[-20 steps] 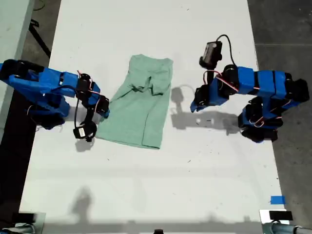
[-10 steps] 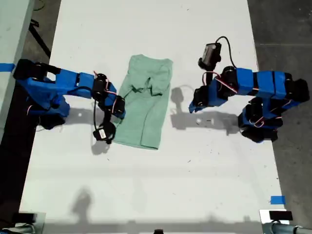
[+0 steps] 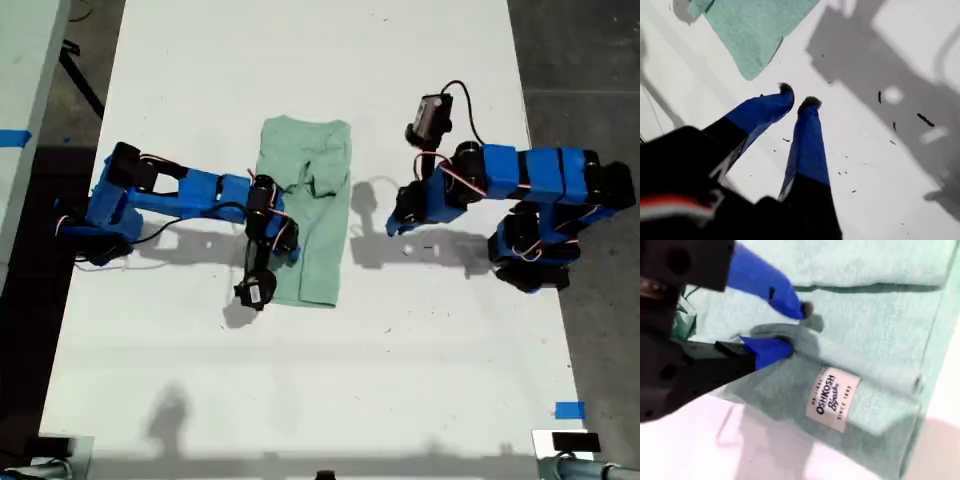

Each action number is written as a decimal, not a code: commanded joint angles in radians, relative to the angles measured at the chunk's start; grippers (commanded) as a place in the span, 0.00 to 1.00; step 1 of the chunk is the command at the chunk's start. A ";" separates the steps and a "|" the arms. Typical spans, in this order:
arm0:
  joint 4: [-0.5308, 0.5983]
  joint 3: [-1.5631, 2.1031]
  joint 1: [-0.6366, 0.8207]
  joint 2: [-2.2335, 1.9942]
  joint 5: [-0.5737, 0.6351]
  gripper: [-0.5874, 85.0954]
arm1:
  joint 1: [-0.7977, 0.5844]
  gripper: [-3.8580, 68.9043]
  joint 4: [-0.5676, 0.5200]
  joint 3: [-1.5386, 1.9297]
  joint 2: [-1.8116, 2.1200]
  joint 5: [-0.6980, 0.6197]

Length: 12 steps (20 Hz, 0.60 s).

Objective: Fold t-shirt

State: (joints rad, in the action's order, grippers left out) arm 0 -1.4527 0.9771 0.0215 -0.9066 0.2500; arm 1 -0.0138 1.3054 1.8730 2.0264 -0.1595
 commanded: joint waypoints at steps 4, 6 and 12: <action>-0.304 -0.130 0.057 -0.293 0.067 0.34 | 0.031 0.15 -0.075 0.034 0.064 0.015; -0.319 -0.026 0.049 -0.433 0.078 0.33 | 0.051 0.17 -0.086 0.041 0.066 0.026; -0.078 0.523 -0.253 -0.716 -0.140 0.33 | 0.215 0.22 -0.218 -0.051 -0.143 0.130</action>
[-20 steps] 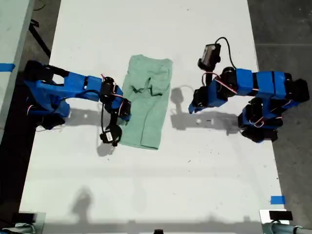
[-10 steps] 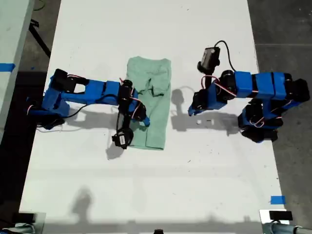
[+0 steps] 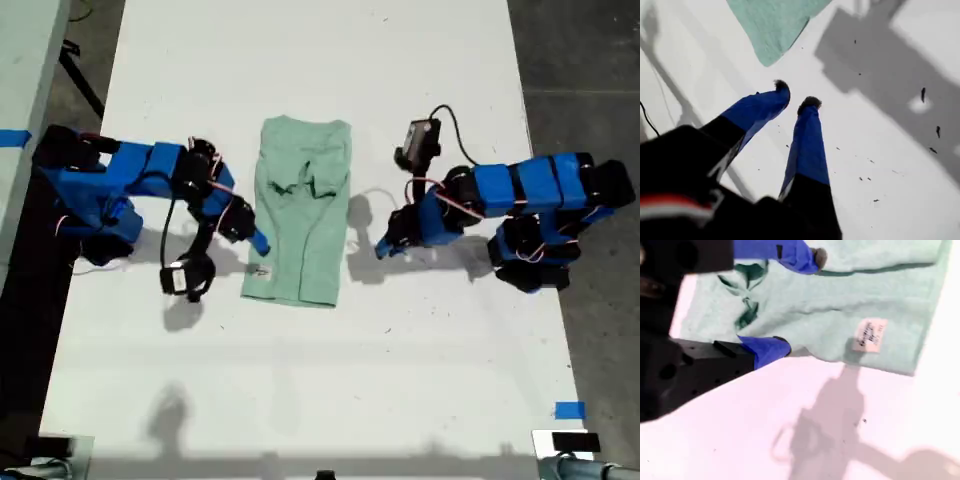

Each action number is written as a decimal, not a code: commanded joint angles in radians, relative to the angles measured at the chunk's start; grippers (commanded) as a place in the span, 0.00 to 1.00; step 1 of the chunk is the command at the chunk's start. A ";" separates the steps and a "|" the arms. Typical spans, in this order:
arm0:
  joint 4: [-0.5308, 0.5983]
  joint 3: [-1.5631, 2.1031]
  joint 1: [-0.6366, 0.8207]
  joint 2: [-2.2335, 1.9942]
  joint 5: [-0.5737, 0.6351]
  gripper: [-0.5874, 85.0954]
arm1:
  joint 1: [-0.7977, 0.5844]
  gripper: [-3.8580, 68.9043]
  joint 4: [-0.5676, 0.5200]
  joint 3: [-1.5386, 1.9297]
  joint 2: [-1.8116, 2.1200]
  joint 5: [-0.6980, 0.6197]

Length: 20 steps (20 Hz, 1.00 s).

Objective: Fold t-shirt

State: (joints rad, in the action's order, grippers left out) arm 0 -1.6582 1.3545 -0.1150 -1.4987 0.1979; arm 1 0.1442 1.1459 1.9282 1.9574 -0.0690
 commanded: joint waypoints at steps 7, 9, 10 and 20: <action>0.313 0.276 -0.218 -0.110 -0.222 0.31 | 0.118 0.39 -0.051 -0.543 -0.549 0.058; 0.402 0.330 -0.193 -0.092 -0.222 0.31 | 0.114 0.39 -0.051 -0.580 -0.600 0.052; 0.453 0.353 -0.181 -0.077 -0.215 0.31 | 0.110 0.39 -0.054 -0.592 -0.623 0.051; 0.568 0.367 -0.109 0.069 -0.195 0.31 | 0.089 0.39 -0.074 -0.713 -0.799 0.021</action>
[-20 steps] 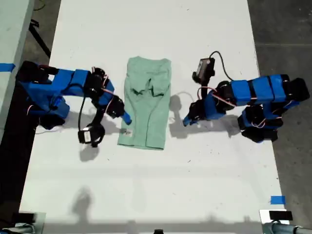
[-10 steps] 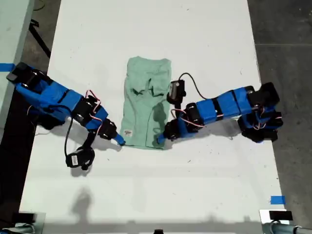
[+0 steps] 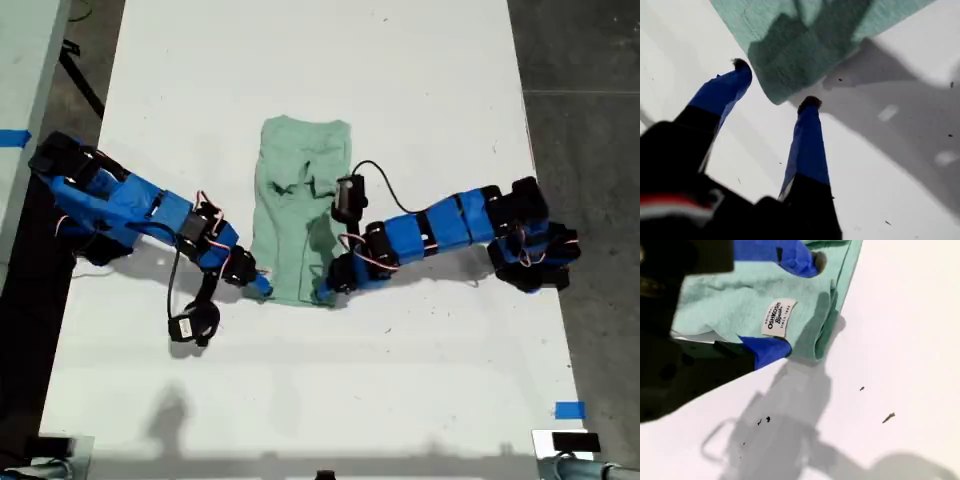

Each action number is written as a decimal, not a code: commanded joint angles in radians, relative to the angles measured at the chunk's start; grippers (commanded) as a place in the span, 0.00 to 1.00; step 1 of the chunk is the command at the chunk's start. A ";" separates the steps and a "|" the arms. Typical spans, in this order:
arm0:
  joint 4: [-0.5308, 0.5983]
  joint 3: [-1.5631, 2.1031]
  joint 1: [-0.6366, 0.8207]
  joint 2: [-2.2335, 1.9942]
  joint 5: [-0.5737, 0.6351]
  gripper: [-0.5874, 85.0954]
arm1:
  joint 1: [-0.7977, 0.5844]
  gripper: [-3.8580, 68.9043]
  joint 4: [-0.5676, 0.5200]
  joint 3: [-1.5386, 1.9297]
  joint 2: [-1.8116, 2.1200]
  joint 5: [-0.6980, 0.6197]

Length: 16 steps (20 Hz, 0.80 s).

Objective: Fold t-shirt

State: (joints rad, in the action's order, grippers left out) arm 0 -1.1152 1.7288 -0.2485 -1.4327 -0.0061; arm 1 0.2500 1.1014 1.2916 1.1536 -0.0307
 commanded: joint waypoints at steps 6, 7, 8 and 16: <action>0.017 -0.077 0.060 0.187 0.008 0.25 | -0.035 0.30 -0.043 -0.120 -0.117 -0.032; 0.009 -0.080 0.066 0.202 0.003 0.16 | -0.037 0.20 -0.041 -0.124 -0.133 -0.025; 0.008 -0.081 0.067 0.212 0.005 0.05 | -0.038 0.09 -0.040 -0.124 -0.140 -0.018; -0.156 -0.328 -0.097 0.216 -0.026 0.01 | 0.072 0.04 0.089 -0.279 -0.095 0.002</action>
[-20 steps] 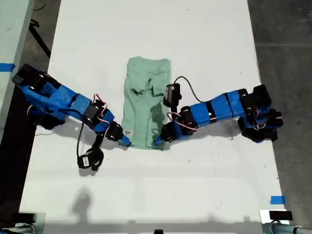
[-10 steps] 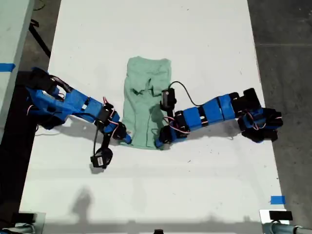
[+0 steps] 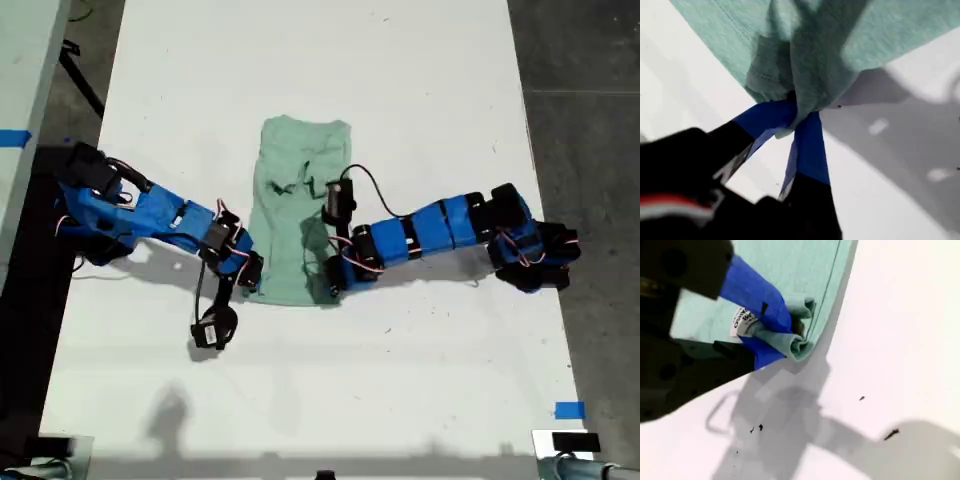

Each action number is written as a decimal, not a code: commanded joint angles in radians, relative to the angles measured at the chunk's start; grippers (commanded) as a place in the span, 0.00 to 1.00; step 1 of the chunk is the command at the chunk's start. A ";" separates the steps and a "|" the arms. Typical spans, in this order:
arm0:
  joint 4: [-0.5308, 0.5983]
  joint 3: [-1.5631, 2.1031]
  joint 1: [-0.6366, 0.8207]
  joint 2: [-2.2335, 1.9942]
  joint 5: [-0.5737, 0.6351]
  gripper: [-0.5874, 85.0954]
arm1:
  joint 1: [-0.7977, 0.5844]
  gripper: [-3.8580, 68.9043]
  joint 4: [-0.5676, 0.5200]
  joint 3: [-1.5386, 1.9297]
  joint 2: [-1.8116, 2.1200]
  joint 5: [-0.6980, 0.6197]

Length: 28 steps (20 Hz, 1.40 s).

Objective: Fold t-shirt

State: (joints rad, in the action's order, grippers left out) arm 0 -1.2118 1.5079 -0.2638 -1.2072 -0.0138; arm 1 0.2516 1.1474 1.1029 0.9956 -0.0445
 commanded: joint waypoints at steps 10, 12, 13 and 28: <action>-0.322 -0.494 -0.127 -0.054 0.123 0.01 | 0.127 0.04 0.055 -0.241 0.141 -0.072; -0.391 -0.488 -0.012 -0.089 0.190 0.01 | 0.037 0.04 0.132 -0.241 0.160 -0.141; -0.400 -0.482 0.055 -0.106 0.229 0.01 | -0.020 0.04 0.161 -0.241 0.167 -0.181; -0.433 -0.457 0.635 -0.140 0.408 0.01 | -0.503 0.04 0.153 -0.242 0.238 -0.565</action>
State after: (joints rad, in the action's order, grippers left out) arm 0 -1.6628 1.0738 0.3405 -1.3269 0.3820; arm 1 -0.2224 1.3422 0.9265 1.1474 -0.5860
